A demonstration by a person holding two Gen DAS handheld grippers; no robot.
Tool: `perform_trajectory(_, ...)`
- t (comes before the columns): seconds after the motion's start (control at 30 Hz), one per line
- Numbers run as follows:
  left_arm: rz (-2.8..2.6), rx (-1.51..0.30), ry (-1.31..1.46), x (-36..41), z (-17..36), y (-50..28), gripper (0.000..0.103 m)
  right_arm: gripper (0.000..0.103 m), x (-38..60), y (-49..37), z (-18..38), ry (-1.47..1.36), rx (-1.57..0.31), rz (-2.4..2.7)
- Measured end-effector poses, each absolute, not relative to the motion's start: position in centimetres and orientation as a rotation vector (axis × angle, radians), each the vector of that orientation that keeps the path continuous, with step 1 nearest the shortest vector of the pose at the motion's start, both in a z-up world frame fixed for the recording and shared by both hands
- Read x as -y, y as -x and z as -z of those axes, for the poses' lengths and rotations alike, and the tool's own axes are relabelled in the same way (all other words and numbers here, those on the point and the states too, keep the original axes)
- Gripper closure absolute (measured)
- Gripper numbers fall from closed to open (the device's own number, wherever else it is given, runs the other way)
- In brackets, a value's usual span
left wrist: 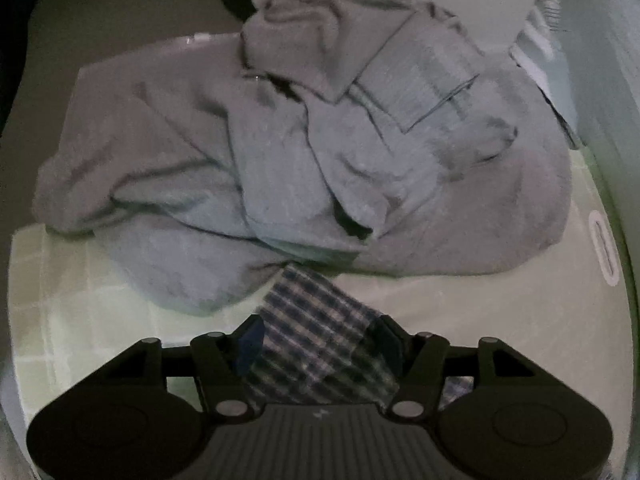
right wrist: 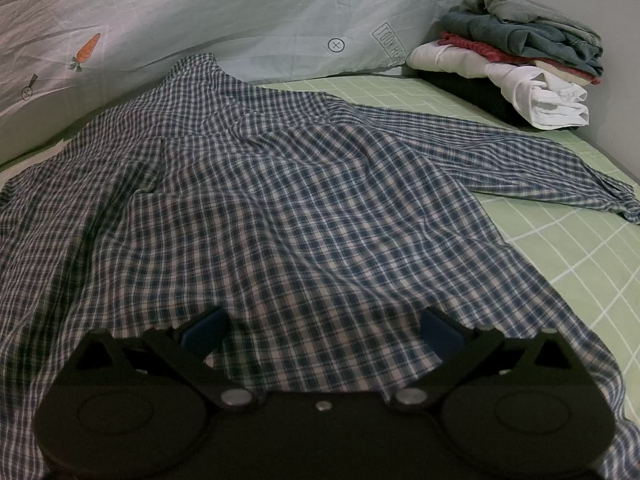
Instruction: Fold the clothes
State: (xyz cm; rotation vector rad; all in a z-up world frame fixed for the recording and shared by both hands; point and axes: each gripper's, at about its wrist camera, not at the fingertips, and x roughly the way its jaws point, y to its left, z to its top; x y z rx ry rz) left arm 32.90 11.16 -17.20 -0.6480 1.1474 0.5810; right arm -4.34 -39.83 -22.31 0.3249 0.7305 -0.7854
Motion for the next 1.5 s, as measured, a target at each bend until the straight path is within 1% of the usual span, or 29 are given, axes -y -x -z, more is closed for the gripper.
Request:
perform_trajectory(0.03,-0.588,-1.151,0.641,-11.0,17.3,-33.1,0.033,0.0,39.9,4.4,22.3,-0.324,-0.731,0.784)
perform_trajectory(0.2,-0.622,-1.169,0.605,-10.4,17.6,-34.1,0.03,0.0,39.9,4.4,22.4,-0.324,-0.729,0.784)
perform_trajectory(0.33,-0.65,-1.184,0.575,-9.9,17.8,-34.8,0.024,0.0,40.0,4.3,22.4,-0.323,-0.726,0.784)
perform_trajectory(0.43,-0.67,-1.18,0.549,-9.5,17.9,-35.2,0.023,0.0,40.0,4.3,22.4,-0.322,-0.724,0.783)
perform_trajectory(0.5,-0.682,-1.166,0.523,-9.2,17.9,-35.1,0.025,0.0,40.1,4.4,22.4,-0.321,-0.722,0.782)
perform_trajectory(0.53,-0.689,-1.158,0.51,-9.1,17.9,-35.0,0.033,0.0,40.1,4.4,22.4,-0.321,-0.721,0.782)
perform_trajectory(0.57,-0.701,-1.137,0.494,-8.9,17.7,-34.8,0.049,0.0,40.1,4.4,22.4,-0.321,-0.72,0.782)
perform_trajectory(0.63,-0.683,-1.098,0.5,-8.9,17.5,-34.2,0.062,0.0,40.1,4.4,22.4,-0.32,-0.717,0.782)
perform_trajectory(0.67,-0.672,-1.08,0.507,-9.0,17.4,-33.9,0.07,0.0,40.1,4.4,22.4,-0.32,-0.716,0.783)
perform_trajectory(0.73,-0.617,-1.051,0.576,-9.7,17.0,-33.7,0.077,0.0,40.0,4.3,22.5,-0.319,-0.713,0.784)
perform_trajectory(0.77,-0.581,-1.022,0.614,-10.0,16.7,-33.3,0.088,0.0,40.0,4.4,22.5,-0.319,-0.711,0.784)
perform_trajectory(0.83,-0.508,-0.961,0.684,-10.5,16.0,-32.5,0.089,0.0,40.0,4.4,22.5,-0.318,-0.708,0.784)
perform_trajectory(0.9,-0.431,-0.854,0.692,-10.6,14.6,-31.6,0.089,0.0,40.0,4.4,22.5,-0.317,-0.705,0.784)
perform_trajectory(1.03,-0.13,-0.53,0.722,-10.6,11.1,-27.8,0.09,0.0,39.9,4.5,22.5,-0.316,-0.702,0.784)
perform_trajectory(1.1,-0.025,-0.413,0.706,-10.6,9.6,-25.6,0.09,0.0,39.9,4.5,22.6,-0.316,-0.701,0.785)
perform_trajectory(1.13,-0.004,-0.393,0.678,-10.5,9.1,-24.8,0.09,0.0,39.9,4.5,22.6,-0.316,-0.7,0.784)
perform_trajectory(1.23,-0.021,-0.422,0.623,-10.6,10.2,-22.9,0.089,0.0,39.9,4.5,22.6,-0.316,-0.699,0.785)
perform_trajectory(1.4,-0.133,-0.603,0.583,-11.7,15.0,-19.1,0.089,0.0,39.9,4.5,22.5,-0.318,-0.701,0.785)
perform_trajectory(1.5,-0.136,-0.674,0.559,-12.0,16.9,-17.2,0.089,0.0,39.9,4.5,22.5,-0.319,-0.703,0.786)
